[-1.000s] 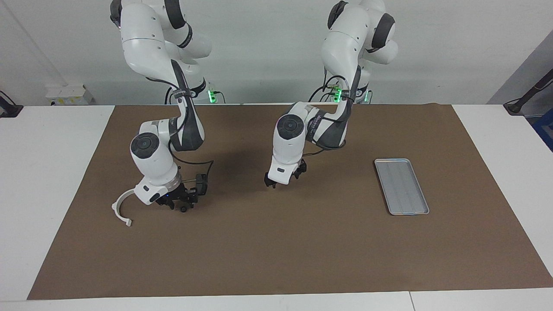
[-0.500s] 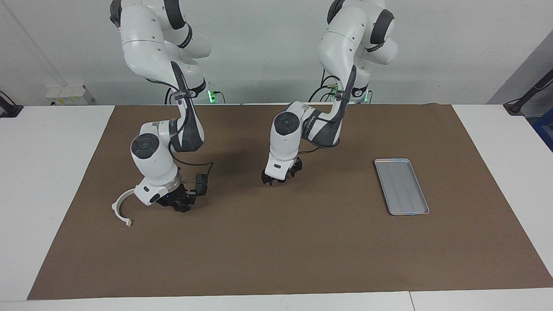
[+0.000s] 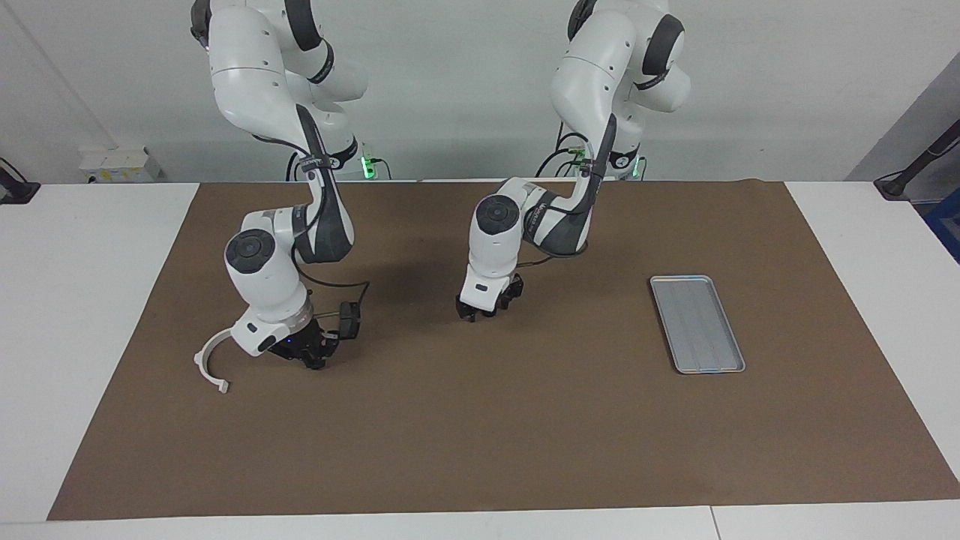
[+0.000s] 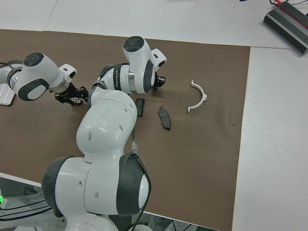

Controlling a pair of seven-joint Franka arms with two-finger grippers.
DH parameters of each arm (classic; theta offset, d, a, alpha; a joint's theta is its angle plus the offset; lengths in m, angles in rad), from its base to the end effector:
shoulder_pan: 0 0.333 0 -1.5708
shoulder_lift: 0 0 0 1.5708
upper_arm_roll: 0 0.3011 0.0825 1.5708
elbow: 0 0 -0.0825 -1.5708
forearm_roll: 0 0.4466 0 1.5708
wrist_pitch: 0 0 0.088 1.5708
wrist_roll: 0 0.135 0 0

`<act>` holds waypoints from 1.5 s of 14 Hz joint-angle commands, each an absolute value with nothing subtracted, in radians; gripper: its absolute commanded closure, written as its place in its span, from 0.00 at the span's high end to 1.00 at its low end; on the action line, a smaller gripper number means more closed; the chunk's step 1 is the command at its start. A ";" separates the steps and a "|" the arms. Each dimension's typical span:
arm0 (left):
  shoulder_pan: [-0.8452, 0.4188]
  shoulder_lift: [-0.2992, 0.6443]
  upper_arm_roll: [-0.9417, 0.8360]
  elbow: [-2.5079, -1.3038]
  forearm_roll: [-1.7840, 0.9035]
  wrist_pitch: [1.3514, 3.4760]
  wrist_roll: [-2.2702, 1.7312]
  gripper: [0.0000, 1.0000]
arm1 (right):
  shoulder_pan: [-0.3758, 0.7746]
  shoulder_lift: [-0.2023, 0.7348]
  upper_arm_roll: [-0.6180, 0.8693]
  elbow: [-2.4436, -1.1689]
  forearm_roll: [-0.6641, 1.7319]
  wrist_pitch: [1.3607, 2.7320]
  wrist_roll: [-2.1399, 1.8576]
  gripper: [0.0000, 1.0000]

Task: Pick bearing gear from pile to tray

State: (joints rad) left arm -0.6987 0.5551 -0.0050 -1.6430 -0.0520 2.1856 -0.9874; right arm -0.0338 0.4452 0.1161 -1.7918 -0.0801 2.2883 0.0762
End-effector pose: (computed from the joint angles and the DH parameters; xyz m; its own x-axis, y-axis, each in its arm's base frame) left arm 0.5510 -0.4714 0.2141 0.9500 0.3089 -0.0446 0.3098 -0.9507 0.0136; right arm 0.6995 0.0515 0.2297 0.9974 0.0447 0.0556 0.0443 -0.9990 0.0090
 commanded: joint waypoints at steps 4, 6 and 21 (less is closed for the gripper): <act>-0.716 0.528 0.015 -1.687 -0.060 2.198 -1.000 0.00 | -0.049 0.423 0.127 -1.574 -0.087 2.059 0.048 0.00; -0.713 0.526 0.017 -1.672 -0.057 2.169 -1.002 0.00 | -0.032 0.431 0.129 -1.481 -0.074 1.947 0.060 0.00; -0.267 0.140 0.017 -1.962 -0.051 2.041 -0.245 0.00 | 0.372 0.449 0.143 -1.282 -0.064 1.761 0.780 0.00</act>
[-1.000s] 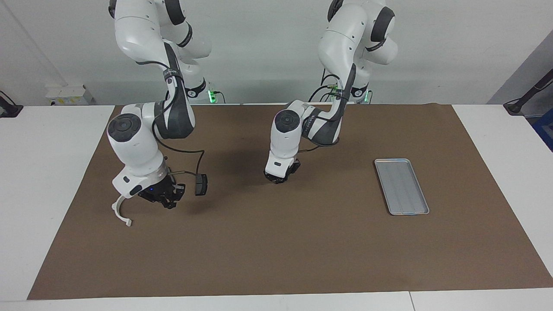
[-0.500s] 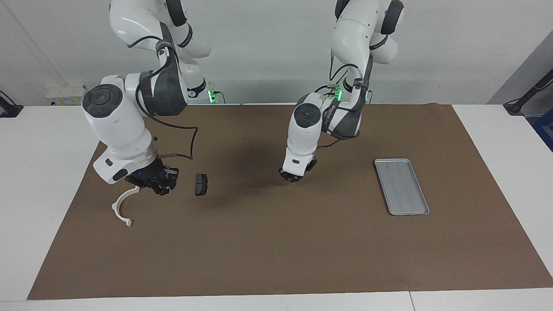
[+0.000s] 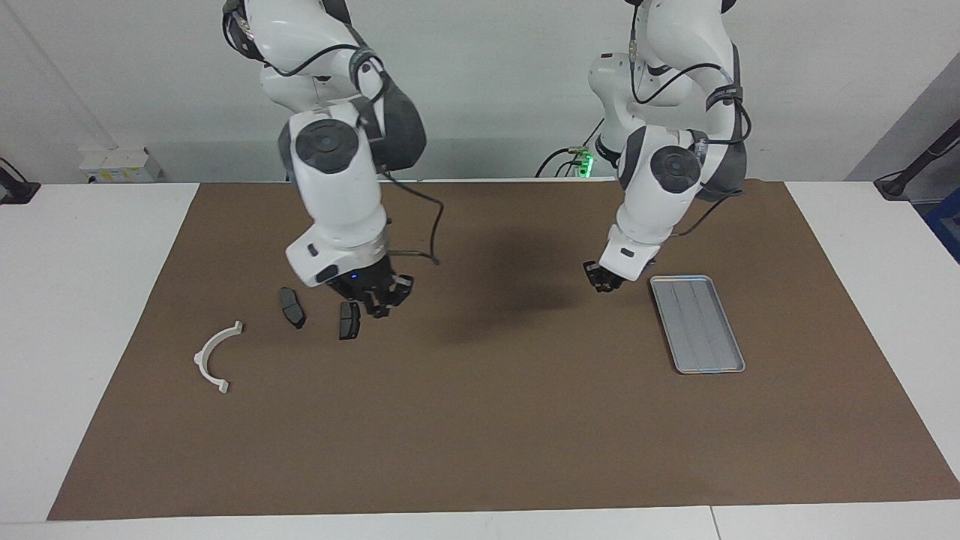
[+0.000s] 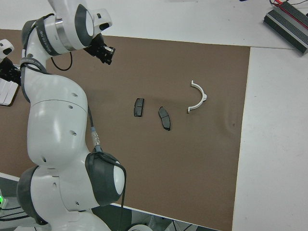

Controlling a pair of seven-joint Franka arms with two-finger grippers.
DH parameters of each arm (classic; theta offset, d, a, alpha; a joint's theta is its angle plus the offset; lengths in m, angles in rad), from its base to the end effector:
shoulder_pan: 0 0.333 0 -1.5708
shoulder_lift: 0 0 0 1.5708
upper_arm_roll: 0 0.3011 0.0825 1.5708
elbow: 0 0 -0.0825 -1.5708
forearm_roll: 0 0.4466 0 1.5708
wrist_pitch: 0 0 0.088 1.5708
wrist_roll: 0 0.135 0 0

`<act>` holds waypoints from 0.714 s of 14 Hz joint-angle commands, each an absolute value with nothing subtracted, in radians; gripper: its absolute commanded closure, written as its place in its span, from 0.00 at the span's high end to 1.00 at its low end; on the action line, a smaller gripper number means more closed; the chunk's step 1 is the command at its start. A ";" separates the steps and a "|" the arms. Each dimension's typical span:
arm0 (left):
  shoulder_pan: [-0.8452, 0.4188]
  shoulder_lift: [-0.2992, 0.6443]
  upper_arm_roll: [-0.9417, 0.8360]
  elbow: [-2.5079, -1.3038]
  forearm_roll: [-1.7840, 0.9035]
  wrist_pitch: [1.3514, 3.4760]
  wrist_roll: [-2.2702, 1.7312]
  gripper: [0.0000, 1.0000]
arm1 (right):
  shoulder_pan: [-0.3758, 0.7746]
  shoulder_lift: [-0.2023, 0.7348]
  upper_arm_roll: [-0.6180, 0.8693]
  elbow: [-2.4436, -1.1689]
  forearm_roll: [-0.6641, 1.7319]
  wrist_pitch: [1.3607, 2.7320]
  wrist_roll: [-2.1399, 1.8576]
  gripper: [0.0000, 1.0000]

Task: Pick bearing gear from pile to tray

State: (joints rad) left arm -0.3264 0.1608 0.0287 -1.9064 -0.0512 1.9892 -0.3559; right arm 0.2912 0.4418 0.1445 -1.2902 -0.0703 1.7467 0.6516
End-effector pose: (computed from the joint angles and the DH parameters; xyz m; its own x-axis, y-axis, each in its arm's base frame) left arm 0.6094 -0.1919 0.3355 0.9930 0.0798 -0.0874 0.0810 -0.9967 0.0106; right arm 0.6877 0.2919 0.4485 0.9760 -0.2168 0.0199 -0.2168 -0.9762 -0.0053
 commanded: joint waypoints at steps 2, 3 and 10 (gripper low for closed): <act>-0.186 0.130 0.017 -2.011 -0.051 2.130 -0.096 0.00 | 0.435 0.446 0.143 -1.357 -0.064 1.837 0.860 0.00; -0.142 0.126 0.017 -2.049 -0.051 2.176 -0.030 0.00 | 0.446 0.445 0.143 -1.403 -0.064 1.876 0.867 0.00; -0.060 0.143 0.018 -2.102 -0.051 2.261 0.094 0.00 | 0.503 0.492 0.143 -1.583 -0.067 2.098 0.899 0.00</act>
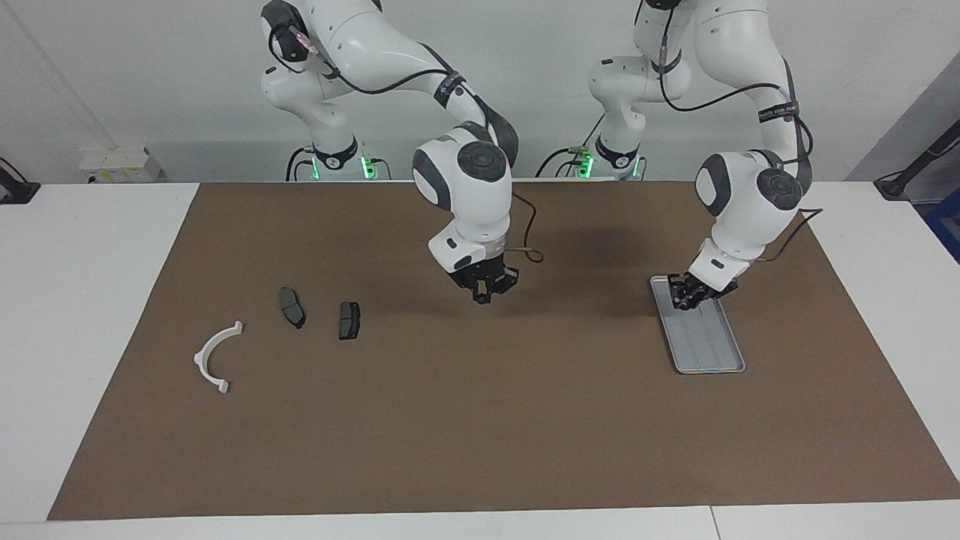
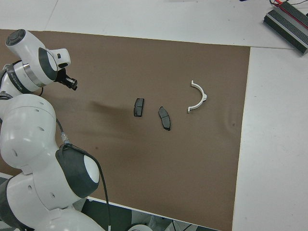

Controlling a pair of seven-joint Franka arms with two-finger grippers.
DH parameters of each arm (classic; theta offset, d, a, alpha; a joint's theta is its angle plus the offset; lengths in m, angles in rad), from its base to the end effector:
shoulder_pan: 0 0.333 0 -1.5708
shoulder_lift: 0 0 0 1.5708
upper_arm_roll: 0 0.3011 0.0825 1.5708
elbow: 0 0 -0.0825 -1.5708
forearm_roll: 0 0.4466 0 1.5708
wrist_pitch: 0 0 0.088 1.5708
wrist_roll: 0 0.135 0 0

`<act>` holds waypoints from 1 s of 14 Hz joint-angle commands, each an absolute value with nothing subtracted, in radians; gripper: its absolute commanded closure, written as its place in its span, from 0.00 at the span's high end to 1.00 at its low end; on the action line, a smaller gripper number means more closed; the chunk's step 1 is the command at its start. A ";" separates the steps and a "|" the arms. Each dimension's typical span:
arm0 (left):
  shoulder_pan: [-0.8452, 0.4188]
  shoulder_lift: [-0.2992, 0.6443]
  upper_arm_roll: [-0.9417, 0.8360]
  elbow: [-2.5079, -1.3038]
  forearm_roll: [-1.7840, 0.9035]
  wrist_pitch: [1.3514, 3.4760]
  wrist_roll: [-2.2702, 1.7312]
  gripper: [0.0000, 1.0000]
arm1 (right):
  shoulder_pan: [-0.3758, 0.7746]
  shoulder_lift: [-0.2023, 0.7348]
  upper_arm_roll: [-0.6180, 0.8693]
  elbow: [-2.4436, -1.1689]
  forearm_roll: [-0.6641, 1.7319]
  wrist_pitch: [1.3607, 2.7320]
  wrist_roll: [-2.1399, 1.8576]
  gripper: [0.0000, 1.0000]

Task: Pick bearing gear from pile to tray

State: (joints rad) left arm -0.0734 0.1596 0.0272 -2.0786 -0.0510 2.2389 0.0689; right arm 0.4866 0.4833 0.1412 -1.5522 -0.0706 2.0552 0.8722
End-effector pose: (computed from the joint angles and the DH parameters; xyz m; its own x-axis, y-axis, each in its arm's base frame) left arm 0.6185 -0.0312 0.2707 0.9965 -0.0837 0.0027 -0.0838 -0.9958 0.0356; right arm 0.6079 0.4220 0.3045 0.9737 -0.2272 0.0143 -0.2269 -0.9737 -0.0204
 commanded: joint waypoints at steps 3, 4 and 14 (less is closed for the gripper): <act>-0.040 0.143 0.018 -2.155 -0.051 2.304 0.098 0.00 | 0.520 0.508 0.143 -1.632 -0.069 2.164 0.900 0.00; -0.022 0.146 0.017 -2.170 -0.051 2.315 0.100 0.00 | 0.522 0.511 0.143 -1.649 -0.075 2.178 0.900 0.00; -0.009 0.175 0.017 -2.221 -0.051 2.384 0.100 0.00 | 0.520 0.540 0.143 -1.681 -0.069 2.249 0.922 0.77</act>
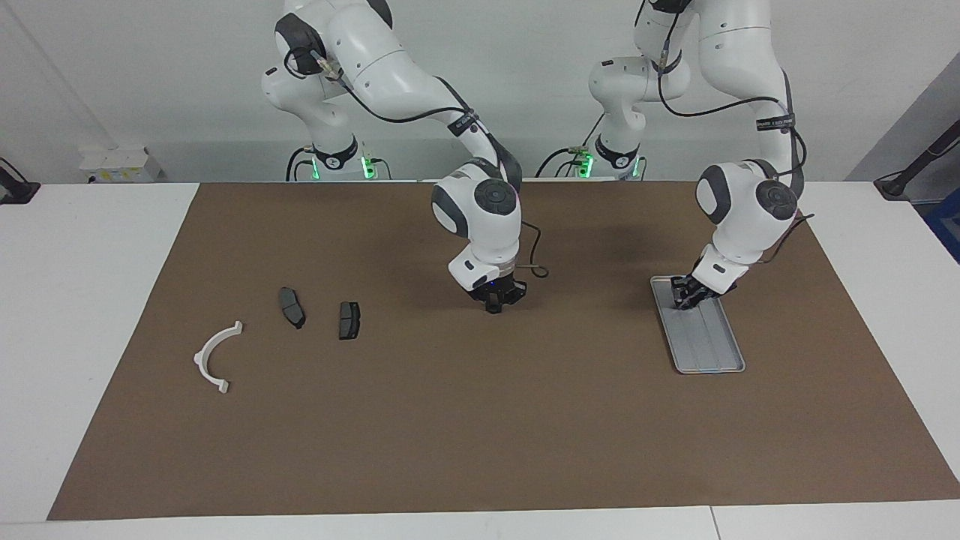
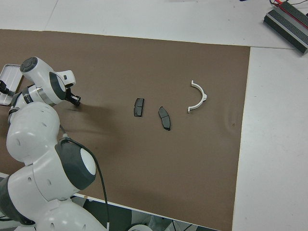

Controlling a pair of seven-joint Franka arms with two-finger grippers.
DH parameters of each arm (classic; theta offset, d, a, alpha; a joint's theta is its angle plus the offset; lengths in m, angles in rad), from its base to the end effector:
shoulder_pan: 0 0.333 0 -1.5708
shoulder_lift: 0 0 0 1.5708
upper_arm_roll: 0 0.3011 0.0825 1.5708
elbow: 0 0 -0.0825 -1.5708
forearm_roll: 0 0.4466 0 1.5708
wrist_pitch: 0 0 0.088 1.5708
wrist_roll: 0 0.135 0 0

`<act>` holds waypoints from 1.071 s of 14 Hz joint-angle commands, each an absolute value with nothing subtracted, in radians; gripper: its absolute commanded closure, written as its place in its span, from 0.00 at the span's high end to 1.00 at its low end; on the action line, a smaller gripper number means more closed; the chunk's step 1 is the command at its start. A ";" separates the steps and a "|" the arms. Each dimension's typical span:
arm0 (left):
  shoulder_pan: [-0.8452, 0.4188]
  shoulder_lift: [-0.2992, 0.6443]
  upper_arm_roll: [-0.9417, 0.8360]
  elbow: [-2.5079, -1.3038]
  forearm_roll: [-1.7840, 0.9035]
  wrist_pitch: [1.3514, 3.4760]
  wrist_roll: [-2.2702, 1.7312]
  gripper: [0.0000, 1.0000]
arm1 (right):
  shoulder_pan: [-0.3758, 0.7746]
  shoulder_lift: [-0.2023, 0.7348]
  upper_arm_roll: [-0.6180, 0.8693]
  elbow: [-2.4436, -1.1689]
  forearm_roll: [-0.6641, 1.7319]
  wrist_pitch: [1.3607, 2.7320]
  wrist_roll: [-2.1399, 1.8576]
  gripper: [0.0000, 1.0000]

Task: Pick bearing gear from pile to tray

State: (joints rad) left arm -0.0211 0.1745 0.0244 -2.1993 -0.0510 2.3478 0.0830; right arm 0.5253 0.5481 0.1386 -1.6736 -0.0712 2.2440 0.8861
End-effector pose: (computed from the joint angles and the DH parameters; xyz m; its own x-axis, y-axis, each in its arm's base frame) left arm 0.5876 0.0005 0.2140 0.9987 -0.0442 -0.0238 -0.0434 -0.9985 0.0333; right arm 0.5761 0.4388 0.2123 0.9801 -0.1984 0.0062 -0.1981 -0.9797 -0.0316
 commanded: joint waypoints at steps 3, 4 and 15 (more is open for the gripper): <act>-0.009 0.175 0.018 -2.223 -0.051 2.385 0.100 0.00 | 0.500 0.538 0.141 -1.512 -0.048 2.091 0.953 1.00; -0.011 0.175 0.018 -2.223 -0.051 2.385 0.100 0.16 | 0.461 0.525 0.138 -1.447 -0.019 2.057 0.951 1.00; -0.280 0.210 0.011 -1.990 -0.061 2.233 -0.381 0.83 | -0.126 0.257 0.123 -1.342 -0.092 1.745 -0.138 1.00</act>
State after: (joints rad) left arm -0.1773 0.1793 -0.0028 -2.0262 -0.0579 2.2505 -0.2281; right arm -0.1213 0.3288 0.1145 -1.3411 -0.0755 1.8342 -0.1283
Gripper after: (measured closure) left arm 0.198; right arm 0.000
